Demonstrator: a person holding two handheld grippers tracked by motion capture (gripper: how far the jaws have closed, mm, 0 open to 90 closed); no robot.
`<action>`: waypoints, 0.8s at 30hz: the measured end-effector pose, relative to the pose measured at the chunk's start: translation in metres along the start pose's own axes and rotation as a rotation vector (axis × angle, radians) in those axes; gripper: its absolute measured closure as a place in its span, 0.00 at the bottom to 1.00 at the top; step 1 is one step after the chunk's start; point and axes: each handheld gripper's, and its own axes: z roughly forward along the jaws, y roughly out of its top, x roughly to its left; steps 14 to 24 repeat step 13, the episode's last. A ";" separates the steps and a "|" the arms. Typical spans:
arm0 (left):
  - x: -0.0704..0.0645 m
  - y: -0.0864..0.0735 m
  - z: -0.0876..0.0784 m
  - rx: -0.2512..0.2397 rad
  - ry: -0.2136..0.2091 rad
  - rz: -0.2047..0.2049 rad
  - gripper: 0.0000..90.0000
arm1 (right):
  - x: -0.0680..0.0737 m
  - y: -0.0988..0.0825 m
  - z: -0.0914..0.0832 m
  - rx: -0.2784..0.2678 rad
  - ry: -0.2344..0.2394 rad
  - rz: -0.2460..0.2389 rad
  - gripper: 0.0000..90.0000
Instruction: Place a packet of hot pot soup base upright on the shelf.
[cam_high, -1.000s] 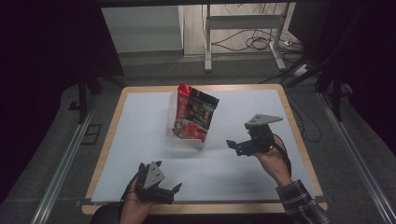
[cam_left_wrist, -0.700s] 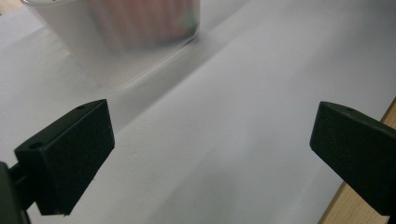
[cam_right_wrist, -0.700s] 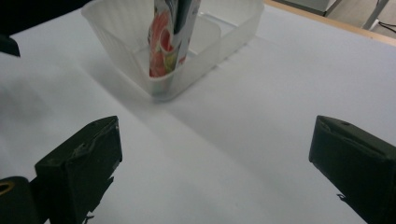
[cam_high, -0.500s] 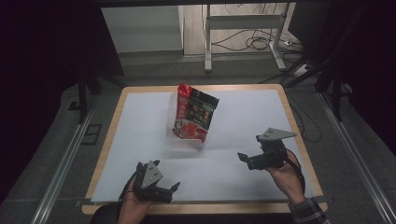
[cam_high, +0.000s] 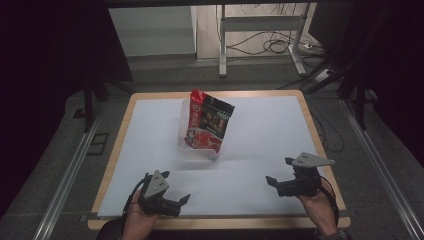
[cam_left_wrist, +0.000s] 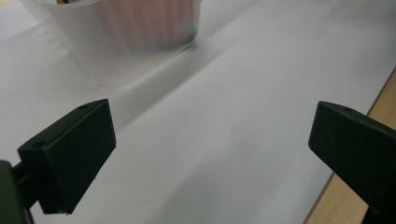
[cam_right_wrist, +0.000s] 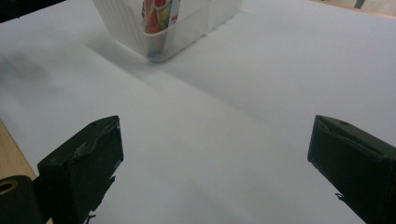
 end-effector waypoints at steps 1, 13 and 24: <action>0.001 0.000 0.000 0.004 0.001 -0.006 0.01 | 0.000 -0.003 -0.002 -0.001 -0.003 0.001 0.04; 0.008 -0.002 0.000 0.015 0.013 -0.024 0.01 | -0.002 -0.025 -0.009 0.040 -0.033 0.020 0.04; 0.008 -0.002 0.000 0.015 0.013 -0.024 0.01 | -0.002 -0.025 -0.009 0.040 -0.033 0.020 0.04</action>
